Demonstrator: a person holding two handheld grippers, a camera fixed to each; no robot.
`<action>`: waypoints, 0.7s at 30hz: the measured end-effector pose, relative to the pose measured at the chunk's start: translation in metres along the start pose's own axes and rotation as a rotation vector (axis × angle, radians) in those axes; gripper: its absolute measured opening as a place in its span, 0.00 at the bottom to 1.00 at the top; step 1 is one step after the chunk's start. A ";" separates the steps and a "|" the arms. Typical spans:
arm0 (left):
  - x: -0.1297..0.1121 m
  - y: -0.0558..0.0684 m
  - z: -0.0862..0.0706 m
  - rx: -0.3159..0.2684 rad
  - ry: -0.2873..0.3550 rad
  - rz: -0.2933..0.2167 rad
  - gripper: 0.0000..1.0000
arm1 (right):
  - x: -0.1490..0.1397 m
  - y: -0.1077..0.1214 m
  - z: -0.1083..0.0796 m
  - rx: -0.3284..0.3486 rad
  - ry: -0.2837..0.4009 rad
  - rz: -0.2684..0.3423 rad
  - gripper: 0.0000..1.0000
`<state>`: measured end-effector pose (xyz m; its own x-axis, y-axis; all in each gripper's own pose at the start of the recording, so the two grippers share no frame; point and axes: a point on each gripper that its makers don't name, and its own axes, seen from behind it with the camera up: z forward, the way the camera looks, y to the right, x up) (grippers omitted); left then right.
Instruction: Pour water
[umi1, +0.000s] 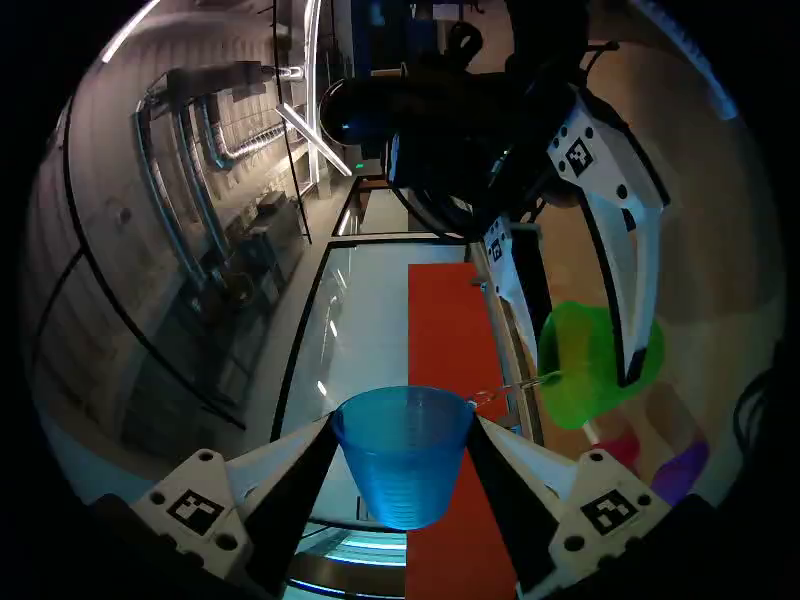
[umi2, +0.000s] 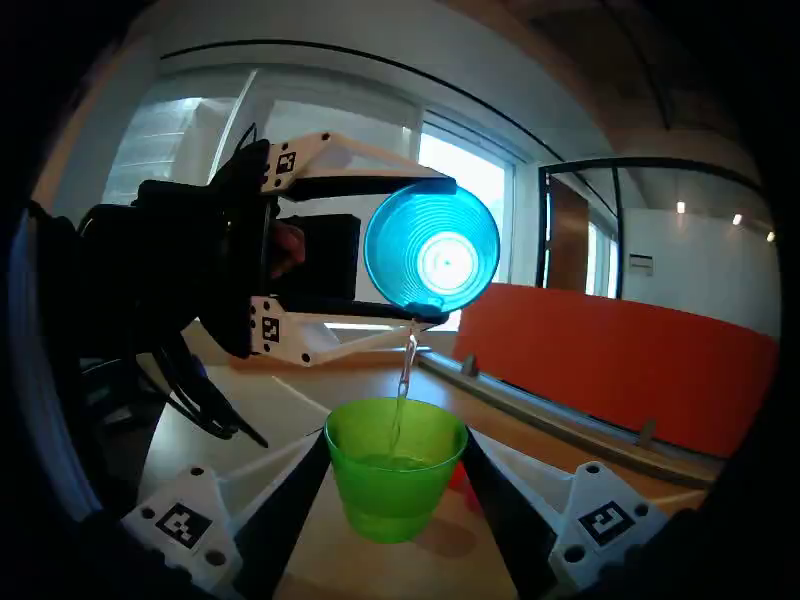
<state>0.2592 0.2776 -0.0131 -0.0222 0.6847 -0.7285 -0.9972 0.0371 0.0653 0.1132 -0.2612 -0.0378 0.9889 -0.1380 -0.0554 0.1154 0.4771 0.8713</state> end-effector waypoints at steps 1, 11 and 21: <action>0.001 0.000 0.000 0.000 0.002 0.006 0.88 | 0.000 0.000 0.000 0.000 0.000 0.000 0.92; 0.006 0.001 0.000 0.002 0.010 0.031 0.88 | 0.000 0.003 0.000 -0.005 0.003 -0.001 0.92; 0.004 0.003 0.003 -0.002 0.012 0.018 0.88 | 0.001 0.004 -0.002 -0.008 0.004 -0.001 0.92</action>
<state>0.2563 0.2828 -0.0141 -0.0410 0.6764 -0.7354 -0.9967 0.0237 0.0774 0.1144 -0.2579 -0.0348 0.9891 -0.1352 -0.0584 0.1173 0.4840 0.8672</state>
